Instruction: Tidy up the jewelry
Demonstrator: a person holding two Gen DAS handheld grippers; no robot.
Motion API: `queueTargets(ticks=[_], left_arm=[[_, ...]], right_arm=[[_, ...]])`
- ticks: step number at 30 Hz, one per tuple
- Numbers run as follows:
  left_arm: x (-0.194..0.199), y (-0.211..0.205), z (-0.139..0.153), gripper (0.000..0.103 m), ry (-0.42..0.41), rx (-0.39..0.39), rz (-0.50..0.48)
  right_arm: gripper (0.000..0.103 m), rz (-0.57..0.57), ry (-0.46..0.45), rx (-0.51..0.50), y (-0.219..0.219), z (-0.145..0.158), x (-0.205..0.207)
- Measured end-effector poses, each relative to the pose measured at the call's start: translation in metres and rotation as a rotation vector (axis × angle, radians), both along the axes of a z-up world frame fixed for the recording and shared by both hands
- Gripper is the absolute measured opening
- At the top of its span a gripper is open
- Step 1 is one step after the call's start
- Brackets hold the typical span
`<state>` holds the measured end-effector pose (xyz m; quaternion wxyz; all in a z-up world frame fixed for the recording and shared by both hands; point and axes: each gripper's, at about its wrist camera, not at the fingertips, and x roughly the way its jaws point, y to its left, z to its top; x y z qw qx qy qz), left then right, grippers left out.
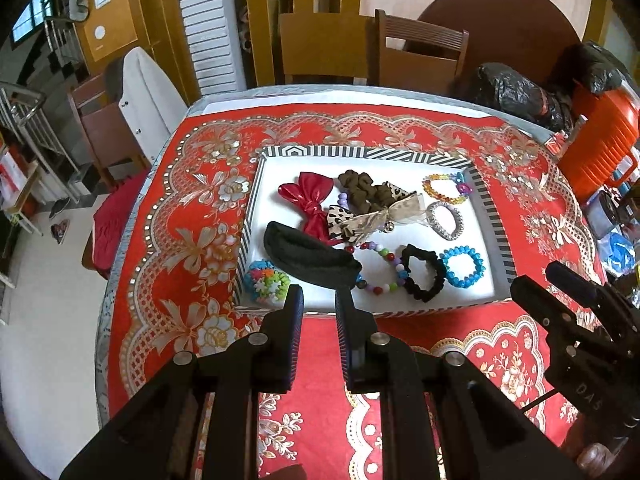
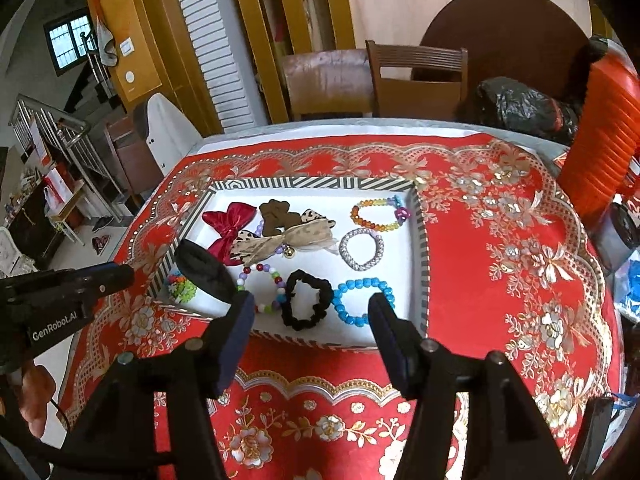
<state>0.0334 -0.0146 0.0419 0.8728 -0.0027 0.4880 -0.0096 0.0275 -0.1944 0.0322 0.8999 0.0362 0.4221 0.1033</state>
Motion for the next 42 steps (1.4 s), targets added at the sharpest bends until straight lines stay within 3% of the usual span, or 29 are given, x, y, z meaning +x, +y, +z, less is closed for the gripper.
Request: queueTargets(ticks=[9, 42], left_arm=[[-0.005, -0.004, 0.001, 0.005, 0.001, 0.007, -0.004], [-0.012, -0.009, 0.001, 0.005, 0.015, 0.018, 0.013]], right_arm=[[0.069, -0.007, 0.006, 0.002, -0.002, 0.000, -0.006], [0.071, 0.036, 0.019, 0.001, -0.004, 0.002, -0.007]])
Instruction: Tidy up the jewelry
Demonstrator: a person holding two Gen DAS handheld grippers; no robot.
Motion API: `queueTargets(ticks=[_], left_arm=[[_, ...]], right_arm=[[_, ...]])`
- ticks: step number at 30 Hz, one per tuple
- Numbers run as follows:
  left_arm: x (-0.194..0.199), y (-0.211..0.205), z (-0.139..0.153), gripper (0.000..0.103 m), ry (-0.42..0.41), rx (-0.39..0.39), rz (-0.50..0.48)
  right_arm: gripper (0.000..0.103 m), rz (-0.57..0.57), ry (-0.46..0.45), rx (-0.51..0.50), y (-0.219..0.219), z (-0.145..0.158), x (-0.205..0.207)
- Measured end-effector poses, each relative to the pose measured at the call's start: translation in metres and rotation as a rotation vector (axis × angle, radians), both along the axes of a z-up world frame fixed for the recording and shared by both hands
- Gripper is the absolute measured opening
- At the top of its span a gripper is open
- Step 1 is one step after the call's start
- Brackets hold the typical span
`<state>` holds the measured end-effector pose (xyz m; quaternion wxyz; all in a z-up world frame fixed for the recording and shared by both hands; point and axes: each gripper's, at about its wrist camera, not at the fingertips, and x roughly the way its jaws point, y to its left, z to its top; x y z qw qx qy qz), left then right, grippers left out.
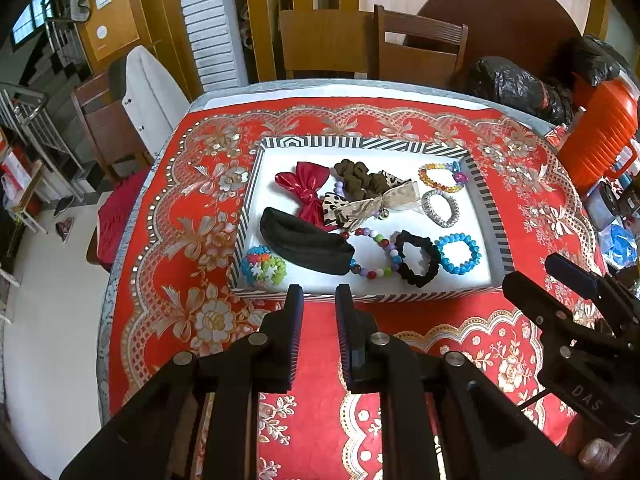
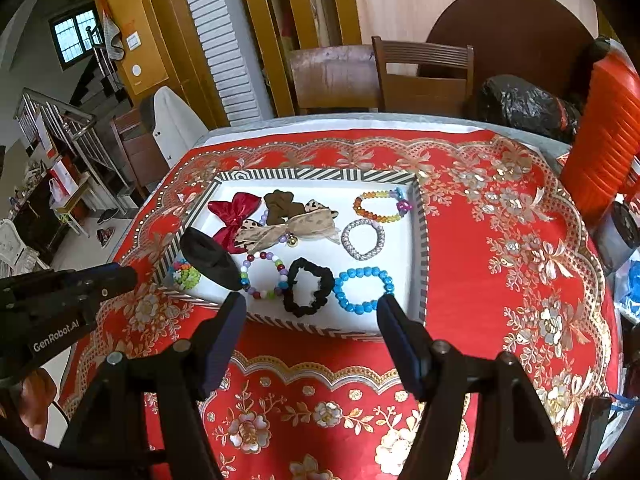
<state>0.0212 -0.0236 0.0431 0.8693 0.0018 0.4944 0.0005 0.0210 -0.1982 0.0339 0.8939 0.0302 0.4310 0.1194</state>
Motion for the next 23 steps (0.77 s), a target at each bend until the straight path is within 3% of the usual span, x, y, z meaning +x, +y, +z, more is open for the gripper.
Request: queueTargets(ticks=[23], left_arm=[[0.0034, -0.0010, -0.0045, 0.005, 0.000, -0.010, -0.014]], right_arm=[[0.071, -0.004, 0.019, 0.005, -0.0031, -0.0085, 0.0043]])
